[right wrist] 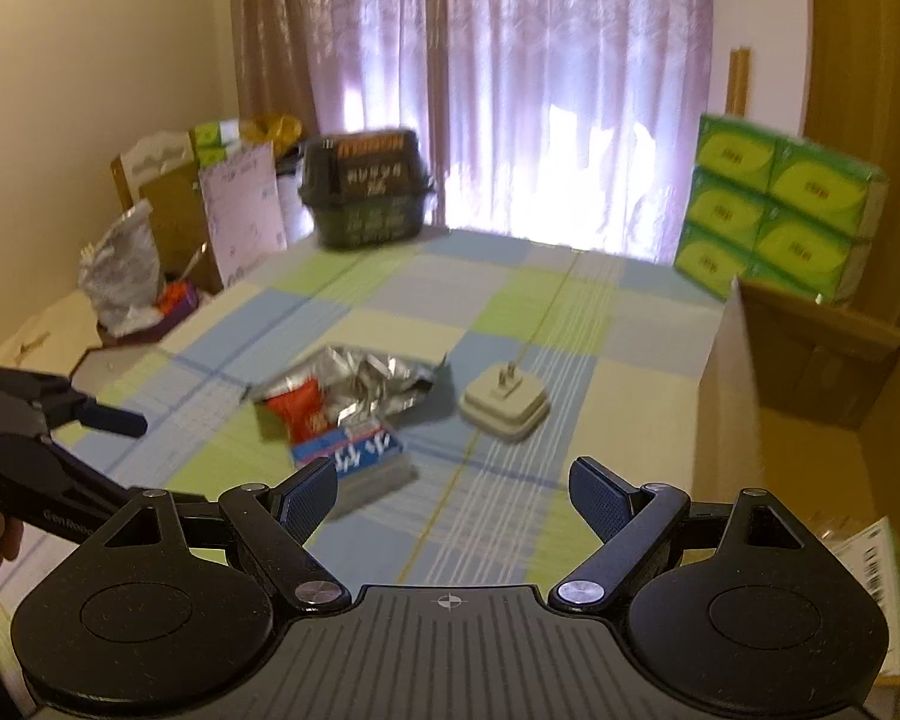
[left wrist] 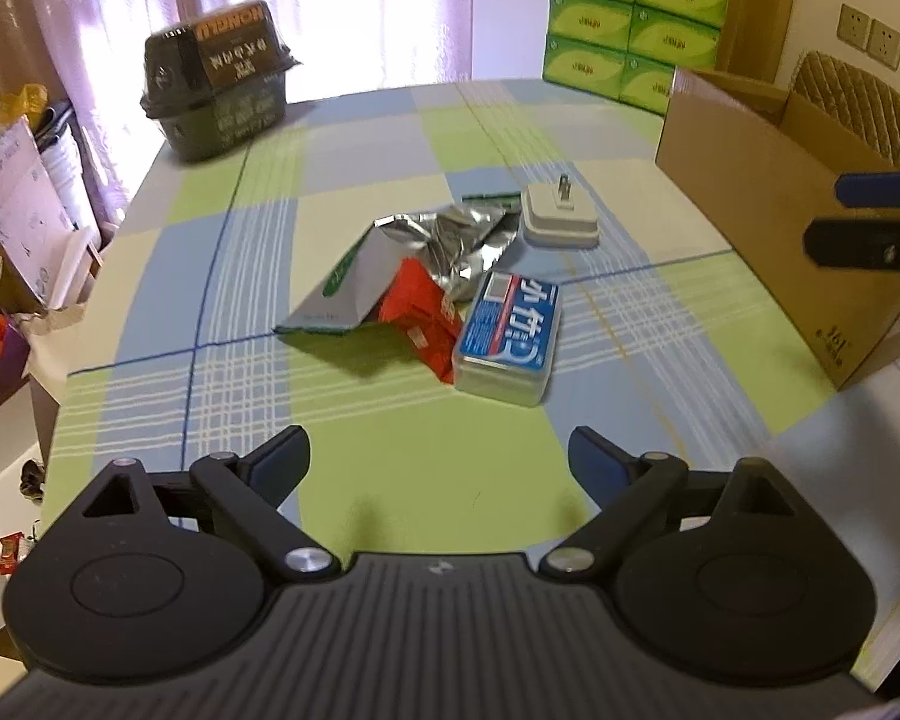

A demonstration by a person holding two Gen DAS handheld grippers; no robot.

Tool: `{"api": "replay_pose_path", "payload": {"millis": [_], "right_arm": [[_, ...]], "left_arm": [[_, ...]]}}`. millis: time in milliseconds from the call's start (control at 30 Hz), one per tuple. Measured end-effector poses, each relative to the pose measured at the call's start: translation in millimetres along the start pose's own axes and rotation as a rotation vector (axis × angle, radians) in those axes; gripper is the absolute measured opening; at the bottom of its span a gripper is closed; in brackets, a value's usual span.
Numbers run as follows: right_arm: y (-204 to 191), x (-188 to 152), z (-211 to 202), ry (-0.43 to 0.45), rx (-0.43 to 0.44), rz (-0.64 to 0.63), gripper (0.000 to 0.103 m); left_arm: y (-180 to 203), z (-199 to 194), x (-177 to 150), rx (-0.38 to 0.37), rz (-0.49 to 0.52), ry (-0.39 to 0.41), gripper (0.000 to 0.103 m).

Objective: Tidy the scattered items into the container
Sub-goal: 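Move both tools back from the cardboard box to the items on the table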

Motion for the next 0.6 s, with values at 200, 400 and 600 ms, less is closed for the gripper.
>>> {"api": "replay_pose_path", "payload": {"millis": [200, 400, 600], "right_arm": [[7, -13, 31, -0.052, 0.002, 0.035, 0.090], [16, -12, 50, -0.065, -0.017, 0.010, 0.090], [22, -12, 58, -0.073, -0.044, -0.012, 0.090]], "left_arm": [[4, 22, 7, -0.046, 0.012, 0.005, 0.096], [14, 40, 21, -0.068, 0.058, 0.022, 0.096], [21, 52, 32, -0.066, 0.104, 0.039, 0.092]]}}
Point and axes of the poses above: each gripper's, at about its wrist camera, not at the fingertips, and z roughly the way its jaws point, y to its right, x to its top, the point moved 5 cm from there along z, roughly the way its jaws point, and after that the axes turned 8 degrees about -y, right-handed, at the moved point
